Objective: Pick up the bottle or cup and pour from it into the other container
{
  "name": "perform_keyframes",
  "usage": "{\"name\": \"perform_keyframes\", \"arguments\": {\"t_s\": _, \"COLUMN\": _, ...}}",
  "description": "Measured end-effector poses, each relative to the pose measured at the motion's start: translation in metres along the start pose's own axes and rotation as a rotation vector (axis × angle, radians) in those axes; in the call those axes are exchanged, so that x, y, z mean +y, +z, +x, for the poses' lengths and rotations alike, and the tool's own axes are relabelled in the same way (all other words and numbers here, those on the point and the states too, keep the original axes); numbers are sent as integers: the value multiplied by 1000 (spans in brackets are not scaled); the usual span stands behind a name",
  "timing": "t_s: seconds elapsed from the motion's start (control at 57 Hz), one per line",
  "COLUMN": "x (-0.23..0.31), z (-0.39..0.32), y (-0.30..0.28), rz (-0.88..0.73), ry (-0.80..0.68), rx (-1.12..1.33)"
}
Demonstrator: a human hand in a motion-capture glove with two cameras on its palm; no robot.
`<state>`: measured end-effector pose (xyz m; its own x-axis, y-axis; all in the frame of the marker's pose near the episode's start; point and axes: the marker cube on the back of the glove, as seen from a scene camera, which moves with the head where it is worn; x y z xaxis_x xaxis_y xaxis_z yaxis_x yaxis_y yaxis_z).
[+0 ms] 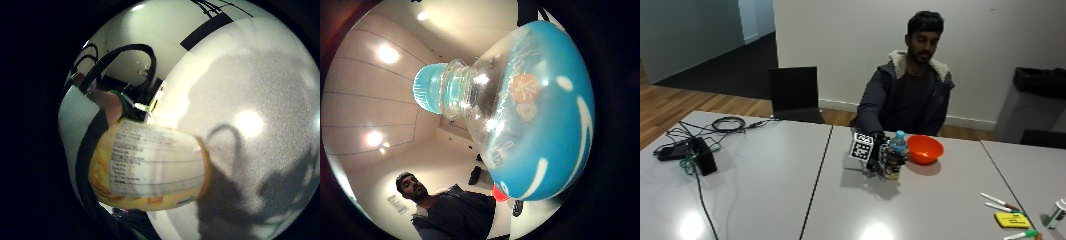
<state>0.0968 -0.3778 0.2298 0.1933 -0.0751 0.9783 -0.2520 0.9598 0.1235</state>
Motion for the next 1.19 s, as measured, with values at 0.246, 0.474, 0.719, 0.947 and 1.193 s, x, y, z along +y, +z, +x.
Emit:
{"name": "perform_keyframes", "arguments": {"t_s": 0.246, "x": 22, "z": -45, "y": -8, "rz": -34, "ry": -91, "rx": 9}}
{"name": "perform_keyframes", "arguments": {"t_s": 0.474, "x": 44, "z": -132, "y": -29, "rz": -82, "ry": -166, "rx": 183}}
{"name": "perform_keyframes", "arguments": {"t_s": 0.719, "x": 77, "z": -195, "y": -21, "rz": -89, "ry": -247, "rx": 561}}
{"name": "perform_keyframes", "arguments": {"t_s": 0.947, "x": 84, "z": -210, "y": 14, "rz": -121, "ry": -362, "rx": 1051}}
{"name": "perform_keyframes", "arguments": {"t_s": 1.193, "x": 87, "z": -218, "y": 50, "rz": -208, "ry": -494, "rx": 1484}}
